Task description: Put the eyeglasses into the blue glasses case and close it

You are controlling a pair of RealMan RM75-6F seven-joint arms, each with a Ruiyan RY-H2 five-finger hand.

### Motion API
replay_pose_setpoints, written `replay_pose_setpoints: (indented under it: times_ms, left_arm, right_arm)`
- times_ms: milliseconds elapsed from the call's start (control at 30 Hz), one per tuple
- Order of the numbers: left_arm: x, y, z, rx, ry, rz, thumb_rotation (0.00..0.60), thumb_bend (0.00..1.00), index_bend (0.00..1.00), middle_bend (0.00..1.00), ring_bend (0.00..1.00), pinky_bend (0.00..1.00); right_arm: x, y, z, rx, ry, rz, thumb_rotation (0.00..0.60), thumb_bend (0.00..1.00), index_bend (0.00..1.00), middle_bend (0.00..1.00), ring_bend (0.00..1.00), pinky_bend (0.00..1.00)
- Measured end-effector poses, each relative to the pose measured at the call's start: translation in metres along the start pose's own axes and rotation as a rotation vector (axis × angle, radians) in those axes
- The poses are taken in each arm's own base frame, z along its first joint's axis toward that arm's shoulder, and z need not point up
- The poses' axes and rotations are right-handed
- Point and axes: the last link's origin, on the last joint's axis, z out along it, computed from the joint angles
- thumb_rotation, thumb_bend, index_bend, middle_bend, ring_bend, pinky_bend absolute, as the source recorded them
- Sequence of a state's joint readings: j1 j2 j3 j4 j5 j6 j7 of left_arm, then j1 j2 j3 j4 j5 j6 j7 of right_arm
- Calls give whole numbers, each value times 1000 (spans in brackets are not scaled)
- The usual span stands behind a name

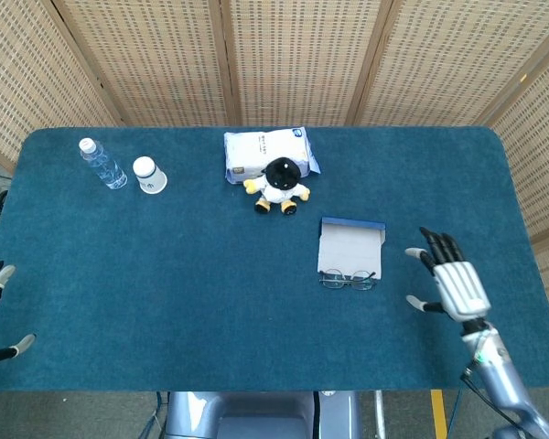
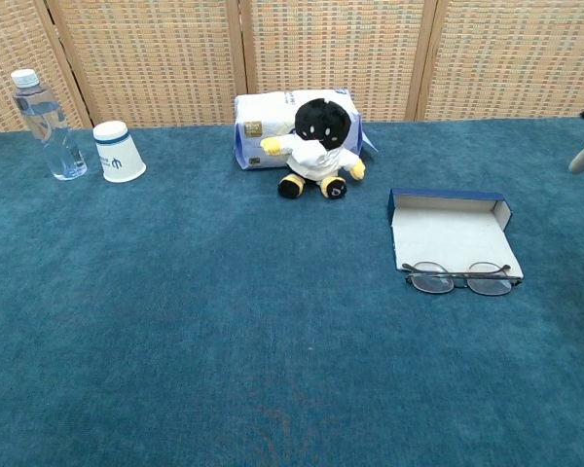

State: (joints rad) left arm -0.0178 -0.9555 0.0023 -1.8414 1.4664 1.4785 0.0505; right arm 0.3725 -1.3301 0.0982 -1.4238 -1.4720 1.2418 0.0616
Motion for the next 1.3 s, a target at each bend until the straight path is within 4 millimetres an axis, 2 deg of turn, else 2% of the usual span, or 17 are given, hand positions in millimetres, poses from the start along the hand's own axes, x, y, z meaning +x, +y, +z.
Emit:
replay_pose_setpoints:
  times_ms: [133, 300, 567, 1133, 1300]
  left_arm:
    - [-3, 1, 3, 4, -13, 11, 600, 72, 0, 0, 0, 0]
    - [-7, 2, 7, 12, -37, 19, 600, 75, 0, 0, 0, 0]
    - [-10, 5, 9, 10, -45, 35, 600, 75, 0, 0, 0, 0]
    - [-13, 7, 10, 11, -59, 39, 600, 76, 0, 0, 0, 0]
    - [-13, 7, 10, 12, -57, 37, 600, 76, 0, 0, 0, 0]
  right_arm:
    - [-20, -16, 26, -6, -46, 34, 600, 260, 413, 0, 0, 0]
    - [-38, -28, 41, -6, -89, 18, 600, 334, 425, 0, 0, 0]
    - [-56, -38, 45, 7, -127, -6, 600, 386, 425, 0, 0, 0]
    - [-88, -44, 51, 19, -171, -69, 600, 390, 437, 0, 0, 0]
    - [-91, -46, 53, 34, -158, -87, 600, 397, 453, 0, 0, 0]
